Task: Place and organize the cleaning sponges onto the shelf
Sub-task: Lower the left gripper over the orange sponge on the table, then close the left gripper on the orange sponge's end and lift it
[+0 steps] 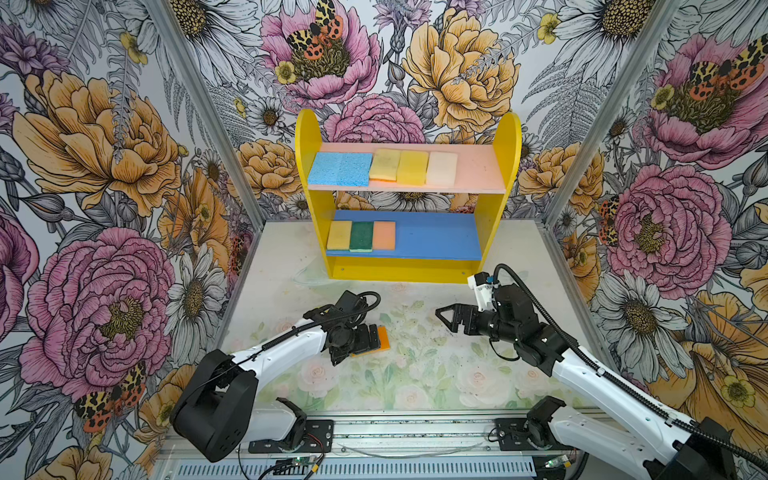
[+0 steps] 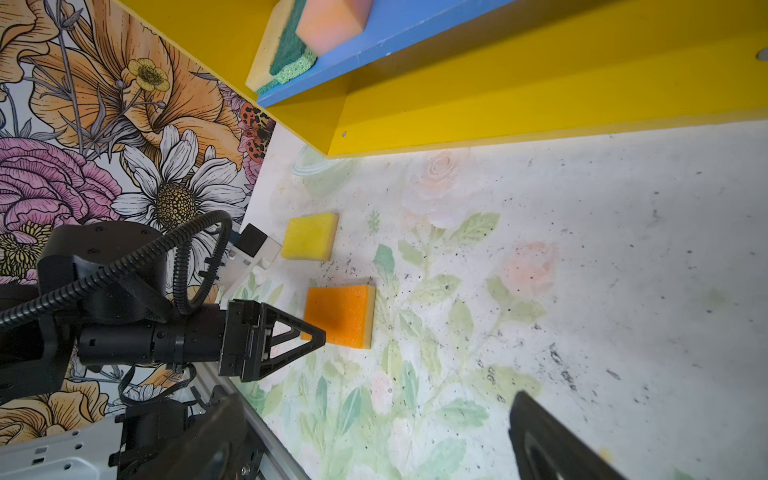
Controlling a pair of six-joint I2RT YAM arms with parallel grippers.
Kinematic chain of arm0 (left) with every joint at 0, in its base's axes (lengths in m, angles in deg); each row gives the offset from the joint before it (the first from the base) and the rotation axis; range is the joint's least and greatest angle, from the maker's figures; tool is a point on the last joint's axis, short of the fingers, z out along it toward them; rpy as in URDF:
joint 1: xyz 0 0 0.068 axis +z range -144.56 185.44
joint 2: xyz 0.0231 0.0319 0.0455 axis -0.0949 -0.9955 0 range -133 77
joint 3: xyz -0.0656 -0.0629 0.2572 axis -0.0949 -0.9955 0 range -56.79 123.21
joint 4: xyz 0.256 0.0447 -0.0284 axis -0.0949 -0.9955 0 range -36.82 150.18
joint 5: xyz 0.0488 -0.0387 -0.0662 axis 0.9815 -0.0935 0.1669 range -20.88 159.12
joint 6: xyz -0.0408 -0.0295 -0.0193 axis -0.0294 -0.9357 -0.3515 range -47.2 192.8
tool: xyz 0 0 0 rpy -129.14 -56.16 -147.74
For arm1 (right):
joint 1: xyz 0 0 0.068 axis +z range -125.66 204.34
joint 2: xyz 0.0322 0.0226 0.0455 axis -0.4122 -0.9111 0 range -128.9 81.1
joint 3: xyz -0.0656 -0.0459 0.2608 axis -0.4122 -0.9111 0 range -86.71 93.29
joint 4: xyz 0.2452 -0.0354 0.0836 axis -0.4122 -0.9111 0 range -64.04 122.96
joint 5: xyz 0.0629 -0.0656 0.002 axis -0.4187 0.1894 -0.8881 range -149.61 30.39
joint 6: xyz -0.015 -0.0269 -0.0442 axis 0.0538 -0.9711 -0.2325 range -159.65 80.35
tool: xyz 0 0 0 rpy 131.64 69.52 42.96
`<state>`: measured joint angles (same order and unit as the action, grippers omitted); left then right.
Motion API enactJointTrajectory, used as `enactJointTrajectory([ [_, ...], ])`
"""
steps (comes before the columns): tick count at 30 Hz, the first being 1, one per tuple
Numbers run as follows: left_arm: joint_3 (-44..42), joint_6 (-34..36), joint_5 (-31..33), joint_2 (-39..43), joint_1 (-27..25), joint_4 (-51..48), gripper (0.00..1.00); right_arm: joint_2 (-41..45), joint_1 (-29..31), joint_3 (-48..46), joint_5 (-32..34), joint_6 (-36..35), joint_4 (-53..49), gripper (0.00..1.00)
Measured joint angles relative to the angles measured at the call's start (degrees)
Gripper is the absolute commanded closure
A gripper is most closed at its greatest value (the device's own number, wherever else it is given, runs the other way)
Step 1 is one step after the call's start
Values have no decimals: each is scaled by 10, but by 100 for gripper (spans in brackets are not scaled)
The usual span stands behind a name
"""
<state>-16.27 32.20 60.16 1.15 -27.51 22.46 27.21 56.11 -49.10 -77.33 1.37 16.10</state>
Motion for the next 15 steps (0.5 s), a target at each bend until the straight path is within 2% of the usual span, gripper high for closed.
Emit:
enactJointTrajectory([
  [8,0,-11,0,-18,-27,19,1,0,-2,0,-1,0,0,1],
  [15,28,-52,10,-54,-113,34,1,0,-3,0,-1,0,0,1],
])
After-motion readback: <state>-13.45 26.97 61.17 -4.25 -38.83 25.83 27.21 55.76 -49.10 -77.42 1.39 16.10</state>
